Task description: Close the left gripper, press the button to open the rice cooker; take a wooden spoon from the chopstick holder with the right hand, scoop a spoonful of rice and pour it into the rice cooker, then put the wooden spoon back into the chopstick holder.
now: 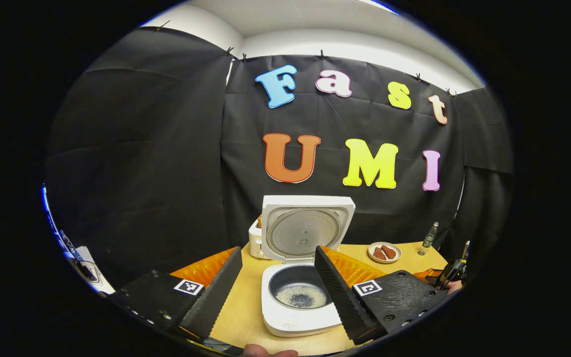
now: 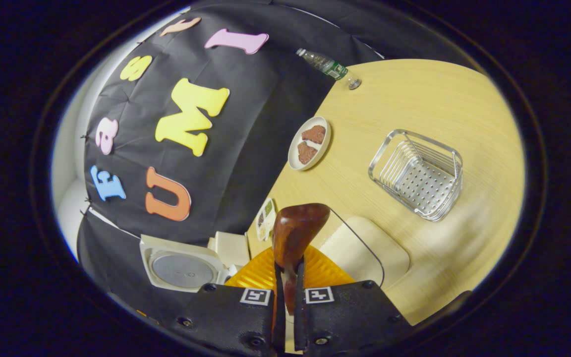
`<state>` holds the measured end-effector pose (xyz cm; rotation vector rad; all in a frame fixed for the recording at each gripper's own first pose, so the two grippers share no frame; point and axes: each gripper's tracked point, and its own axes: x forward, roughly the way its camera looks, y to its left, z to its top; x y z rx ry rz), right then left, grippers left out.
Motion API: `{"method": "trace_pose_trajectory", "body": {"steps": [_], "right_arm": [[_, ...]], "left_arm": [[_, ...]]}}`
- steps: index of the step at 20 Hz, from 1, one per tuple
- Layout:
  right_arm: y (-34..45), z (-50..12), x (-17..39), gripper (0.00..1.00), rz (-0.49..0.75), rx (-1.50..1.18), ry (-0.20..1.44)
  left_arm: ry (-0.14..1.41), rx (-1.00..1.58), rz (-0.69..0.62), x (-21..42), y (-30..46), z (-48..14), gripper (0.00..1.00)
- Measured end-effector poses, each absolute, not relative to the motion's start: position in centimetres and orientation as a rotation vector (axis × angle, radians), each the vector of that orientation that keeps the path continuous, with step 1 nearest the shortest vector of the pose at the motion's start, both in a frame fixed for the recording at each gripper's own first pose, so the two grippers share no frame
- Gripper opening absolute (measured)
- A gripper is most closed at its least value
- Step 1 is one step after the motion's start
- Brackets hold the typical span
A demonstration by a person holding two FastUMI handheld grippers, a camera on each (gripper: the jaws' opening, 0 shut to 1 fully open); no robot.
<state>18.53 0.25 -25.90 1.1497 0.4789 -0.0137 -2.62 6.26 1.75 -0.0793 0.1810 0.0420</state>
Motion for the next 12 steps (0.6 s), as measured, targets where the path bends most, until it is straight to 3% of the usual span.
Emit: {"method": "trace_pose_trajectory", "body": {"steps": [6, 12], "right_arm": [[1.3, -18.7, 18.9, 0.12, 0.076, 1.190, 0.393], [8.5, -13.1, 21.0, 0.12, 0.206, 1.143, 0.389]], "left_arm": [[0.154, -0.072, 0.040, -4.0, 6.2, 1.9, 0.94], [0.147, -0.077, 0.057, -6.3, 8.3, 1.0, 0.94]]}}
